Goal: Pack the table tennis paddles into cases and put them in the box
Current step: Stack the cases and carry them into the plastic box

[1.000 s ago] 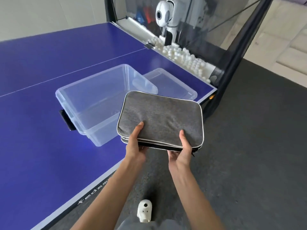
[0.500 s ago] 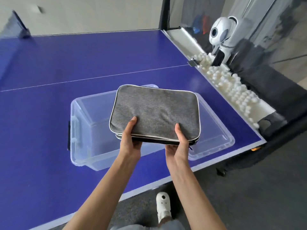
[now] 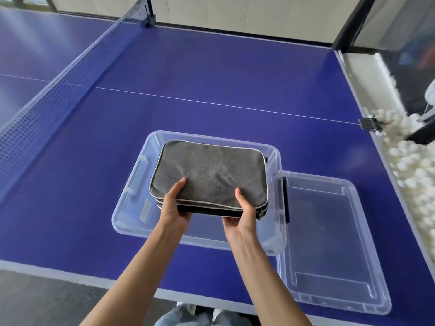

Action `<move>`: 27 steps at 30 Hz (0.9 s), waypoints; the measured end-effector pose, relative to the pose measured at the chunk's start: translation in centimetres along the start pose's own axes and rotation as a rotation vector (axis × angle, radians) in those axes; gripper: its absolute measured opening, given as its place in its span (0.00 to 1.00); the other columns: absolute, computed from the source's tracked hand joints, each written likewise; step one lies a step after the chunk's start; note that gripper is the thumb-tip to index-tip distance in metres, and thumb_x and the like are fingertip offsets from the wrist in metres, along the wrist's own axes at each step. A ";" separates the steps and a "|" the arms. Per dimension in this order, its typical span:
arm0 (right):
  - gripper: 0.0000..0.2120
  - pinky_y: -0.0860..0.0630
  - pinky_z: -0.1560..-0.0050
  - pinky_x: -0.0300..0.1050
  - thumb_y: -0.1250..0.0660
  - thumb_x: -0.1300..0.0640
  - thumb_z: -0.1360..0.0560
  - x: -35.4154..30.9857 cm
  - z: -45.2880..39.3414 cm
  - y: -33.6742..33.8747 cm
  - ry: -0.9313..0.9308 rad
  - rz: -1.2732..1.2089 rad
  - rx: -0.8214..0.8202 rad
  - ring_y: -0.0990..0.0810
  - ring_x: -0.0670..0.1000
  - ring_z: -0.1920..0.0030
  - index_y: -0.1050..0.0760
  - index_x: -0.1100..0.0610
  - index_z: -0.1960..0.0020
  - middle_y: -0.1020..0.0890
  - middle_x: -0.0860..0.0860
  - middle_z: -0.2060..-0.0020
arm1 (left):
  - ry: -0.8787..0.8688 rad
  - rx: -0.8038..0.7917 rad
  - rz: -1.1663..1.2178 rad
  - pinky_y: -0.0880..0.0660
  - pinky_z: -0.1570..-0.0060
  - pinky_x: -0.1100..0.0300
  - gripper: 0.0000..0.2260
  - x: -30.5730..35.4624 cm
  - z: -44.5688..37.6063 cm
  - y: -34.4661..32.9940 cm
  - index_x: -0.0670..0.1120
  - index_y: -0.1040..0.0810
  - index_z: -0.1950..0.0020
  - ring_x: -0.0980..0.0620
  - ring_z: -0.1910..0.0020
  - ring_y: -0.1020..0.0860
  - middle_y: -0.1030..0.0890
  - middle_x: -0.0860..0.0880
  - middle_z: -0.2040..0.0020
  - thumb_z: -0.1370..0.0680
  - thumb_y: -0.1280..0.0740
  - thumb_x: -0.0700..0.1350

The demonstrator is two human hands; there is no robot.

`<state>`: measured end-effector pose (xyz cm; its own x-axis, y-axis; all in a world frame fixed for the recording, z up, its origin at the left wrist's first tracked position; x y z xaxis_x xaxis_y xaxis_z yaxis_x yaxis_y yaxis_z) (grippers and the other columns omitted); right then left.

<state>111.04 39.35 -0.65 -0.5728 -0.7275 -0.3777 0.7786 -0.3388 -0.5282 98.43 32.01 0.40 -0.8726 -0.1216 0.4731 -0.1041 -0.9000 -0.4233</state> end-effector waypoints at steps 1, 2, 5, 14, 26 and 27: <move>0.19 0.24 0.39 0.52 0.26 0.63 0.33 0.4 -0.9 -0.2 -0.018 -0.003 0.004 0.18 0.55 0.46 0.21 0.57 0.43 0.16 0.54 0.47 | 0.017 0.015 -0.008 0.22 0.52 0.58 0.07 0.0 -0.7 0.1 0.44 0.21 0.55 0.50 0.59 0.19 0.17 0.49 0.62 0.31 0.27 0.42; 0.19 0.25 0.38 0.52 0.27 0.63 0.33 0.9 -1.6 -0.3 -0.035 -0.006 0.013 0.18 0.56 0.45 0.21 0.57 0.42 0.17 0.55 0.46 | 0.042 0.030 -0.013 0.21 0.55 0.59 0.06 0.1 -1.5 0.3 0.44 0.21 0.56 0.50 0.61 0.19 0.17 0.49 0.65 0.31 0.27 0.41; 0.19 0.25 0.38 0.52 0.28 0.63 0.31 1.9 -3.6 -0.3 -0.061 -0.018 0.075 0.19 0.56 0.44 0.22 0.57 0.41 0.17 0.55 0.45 | 0.108 0.052 -0.043 0.21 0.68 0.62 0.03 0.3 -3.9 0.2 0.44 0.21 0.60 0.50 0.70 0.19 0.18 0.49 0.71 0.31 0.29 0.39; 0.19 0.24 0.44 0.47 0.28 0.61 0.32 3.0 -6.3 0.9 -0.203 0.011 0.313 0.20 0.56 0.43 0.22 0.58 0.41 0.18 0.54 0.46 | 0.288 0.145 -0.029 0.24 0.64 0.57 0.12 -1.9 -8.9 0.9 0.46 0.23 0.55 0.46 0.65 0.21 0.18 0.49 0.70 0.35 0.32 0.34; 0.14 0.31 0.33 0.55 0.31 0.62 0.26 3.8 -6.4 0.9 -0.302 0.094 0.348 0.28 0.55 0.43 0.28 0.58 0.42 0.24 0.56 0.47 | 0.219 0.236 -0.162 0.23 0.52 0.51 0.27 -2.5 -11.3 2.5 0.39 0.30 0.35 0.45 0.46 0.22 0.23 0.43 0.40 0.31 0.25 0.37; 0.12 0.31 0.33 0.54 0.31 0.62 0.26 3.7 -6.4 0.9 -0.299 0.119 0.342 0.29 0.55 0.43 0.28 0.59 0.44 0.26 0.57 0.42 | 0.230 0.248 -0.216 0.24 0.48 0.51 0.25 -2.7 -11.3 2.5 0.38 0.30 0.36 0.45 0.46 0.23 0.23 0.43 0.41 0.30 0.25 0.39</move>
<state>107.95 40.16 -7.36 -0.4148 -0.8961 -0.1577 0.9028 -0.3836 -0.1946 95.10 34.76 -10.65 -0.9301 0.1533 0.3338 -0.2031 -0.9718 -0.1197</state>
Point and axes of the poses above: each hand's wrist, its own z-axis away from the middle knuckle, its own y-axis out of the back of the hand, x = y × z, the point moved 7 cm from there along -z, towards the middle knuckle
